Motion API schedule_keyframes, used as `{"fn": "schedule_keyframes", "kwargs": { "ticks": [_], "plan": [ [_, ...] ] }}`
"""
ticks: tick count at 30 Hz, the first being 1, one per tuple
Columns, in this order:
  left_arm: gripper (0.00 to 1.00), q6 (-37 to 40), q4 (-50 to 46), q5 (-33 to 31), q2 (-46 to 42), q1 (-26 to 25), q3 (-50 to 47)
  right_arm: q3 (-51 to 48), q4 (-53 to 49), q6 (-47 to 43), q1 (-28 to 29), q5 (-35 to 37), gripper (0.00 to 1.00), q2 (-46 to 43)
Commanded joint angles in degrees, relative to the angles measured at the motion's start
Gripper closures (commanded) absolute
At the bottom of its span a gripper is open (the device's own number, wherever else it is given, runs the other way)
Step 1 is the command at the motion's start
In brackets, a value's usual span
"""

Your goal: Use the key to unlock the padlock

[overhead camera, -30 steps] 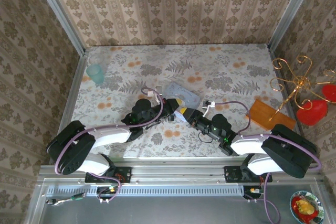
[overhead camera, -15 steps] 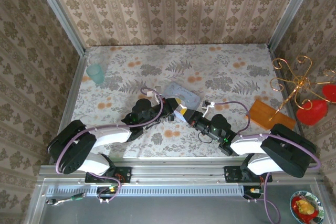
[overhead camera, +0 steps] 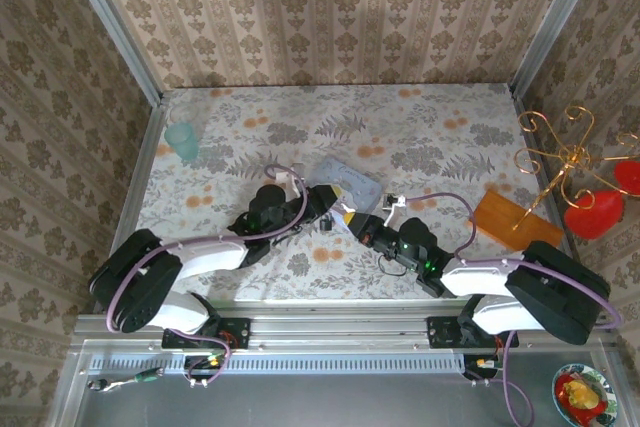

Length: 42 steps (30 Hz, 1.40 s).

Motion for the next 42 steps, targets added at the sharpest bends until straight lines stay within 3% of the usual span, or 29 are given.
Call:
{"fn": "schedule_keyframes", "kwargs": {
  "ticks": [1, 5, 12, 17, 22, 30, 42],
  "plan": [
    [0.67, 7.5, -11.7, 1.2, -4.6, 1.8, 1.0, 1.1, -4.6, -3.5, 0.5, 0.4, 1.00, -2.7],
    [0.60, 18.5, -31.2, -3.6, -10.8, 1.8, 2.6, 1.3, -10.9, -6.4, 1.3, 1.0, 1.00, -5.5],
    [0.52, 29.2, -45.1, -7.6, -14.5, 1.9, 2.1, 3.4, -19.9, -10.8, 3.7, 2.6, 1.00, -6.5],
    [0.46, 33.3, -43.3, -6.7, -11.7, 2.6, 1.5, 5.2, -18.9, -11.9, 4.7, 2.0, 1.00, 0.4],
    [0.46, 33.5, -31.0, 3.3, -6.3, 6.4, -1.4, 6.4, -15.2, -13.6, 4.5, 2.1, 1.00, 8.2],
    [0.46, 37.5, -31.9, 1.5, -1.7, 6.1, 0.7, 8.0, -16.1, -15.7, 2.1, 2.3, 1.00, 13.4],
    [0.46, 38.1, -24.0, -1.3, 8.5, 1.5, 5.1, 8.2, -17.4, -19.7, -8.0, -3.5, 1.00, 12.6]
  ]
}}
